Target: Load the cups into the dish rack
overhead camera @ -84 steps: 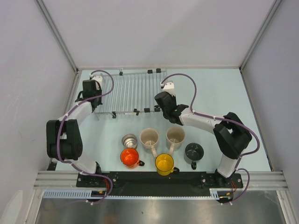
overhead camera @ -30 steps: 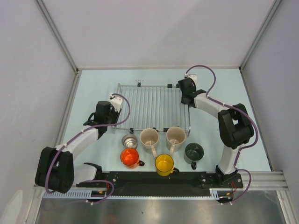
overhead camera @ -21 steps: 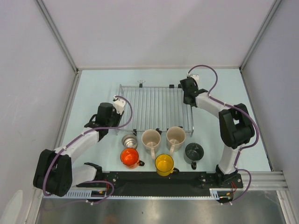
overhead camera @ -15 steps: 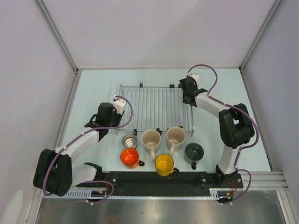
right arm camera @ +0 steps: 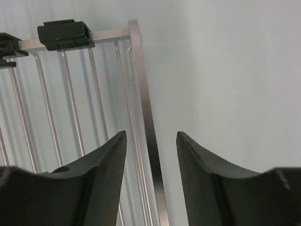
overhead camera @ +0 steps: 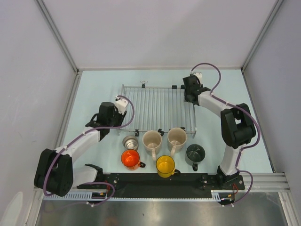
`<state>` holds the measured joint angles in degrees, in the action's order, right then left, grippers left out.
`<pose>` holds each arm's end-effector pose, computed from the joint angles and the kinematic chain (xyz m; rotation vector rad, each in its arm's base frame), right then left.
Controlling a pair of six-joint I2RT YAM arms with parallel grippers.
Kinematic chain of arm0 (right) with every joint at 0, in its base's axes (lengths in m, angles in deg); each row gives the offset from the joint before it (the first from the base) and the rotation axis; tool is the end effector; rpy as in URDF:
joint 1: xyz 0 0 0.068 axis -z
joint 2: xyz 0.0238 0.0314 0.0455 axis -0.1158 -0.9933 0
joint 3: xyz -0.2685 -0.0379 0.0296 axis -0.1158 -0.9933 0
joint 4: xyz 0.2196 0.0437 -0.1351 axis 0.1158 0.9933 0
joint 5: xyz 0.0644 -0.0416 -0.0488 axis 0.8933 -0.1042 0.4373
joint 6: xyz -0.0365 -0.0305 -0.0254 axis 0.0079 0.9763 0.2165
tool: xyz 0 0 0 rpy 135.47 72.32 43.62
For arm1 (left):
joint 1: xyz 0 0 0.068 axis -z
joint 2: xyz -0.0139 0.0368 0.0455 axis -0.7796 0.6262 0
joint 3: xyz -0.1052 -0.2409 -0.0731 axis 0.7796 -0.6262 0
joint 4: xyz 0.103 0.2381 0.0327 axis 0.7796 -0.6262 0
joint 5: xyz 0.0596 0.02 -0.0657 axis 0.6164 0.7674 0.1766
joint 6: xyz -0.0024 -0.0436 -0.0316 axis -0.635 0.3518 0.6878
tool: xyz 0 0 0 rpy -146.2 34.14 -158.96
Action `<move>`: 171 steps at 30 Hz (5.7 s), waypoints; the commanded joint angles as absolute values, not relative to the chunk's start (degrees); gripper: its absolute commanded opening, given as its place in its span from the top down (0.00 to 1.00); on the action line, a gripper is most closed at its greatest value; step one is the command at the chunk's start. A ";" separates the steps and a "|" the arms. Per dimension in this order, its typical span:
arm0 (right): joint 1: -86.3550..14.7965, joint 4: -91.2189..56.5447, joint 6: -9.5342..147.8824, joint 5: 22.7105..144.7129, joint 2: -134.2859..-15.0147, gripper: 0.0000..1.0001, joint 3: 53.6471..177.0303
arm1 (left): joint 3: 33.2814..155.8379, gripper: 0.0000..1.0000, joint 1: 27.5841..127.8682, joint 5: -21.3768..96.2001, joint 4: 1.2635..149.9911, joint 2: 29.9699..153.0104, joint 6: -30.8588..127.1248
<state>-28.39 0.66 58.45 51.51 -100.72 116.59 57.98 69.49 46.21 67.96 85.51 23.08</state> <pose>0.3860 0.1382 0.2140 0.1047 2.3302 -0.1834 0.2364 -0.0778 0.2045 0.6128 2.1739 -0.0340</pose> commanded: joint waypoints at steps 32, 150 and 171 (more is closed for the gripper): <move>-74.59 3.25 57.88 38.00 -54.74 1.00 97.45 | 52.53 0.99 70.39 56.30 59.55 35.84 23.89; -47.53 -103.00 24.32 100.77 -61.50 1.00 74.69 | 77.41 0.00 46.75 -39.43 50.92 72.67 46.11; -46.12 -109.16 17.10 104.90 -71.80 1.00 81.36 | 78.11 0.00 54.57 -32.20 50.06 84.11 38.31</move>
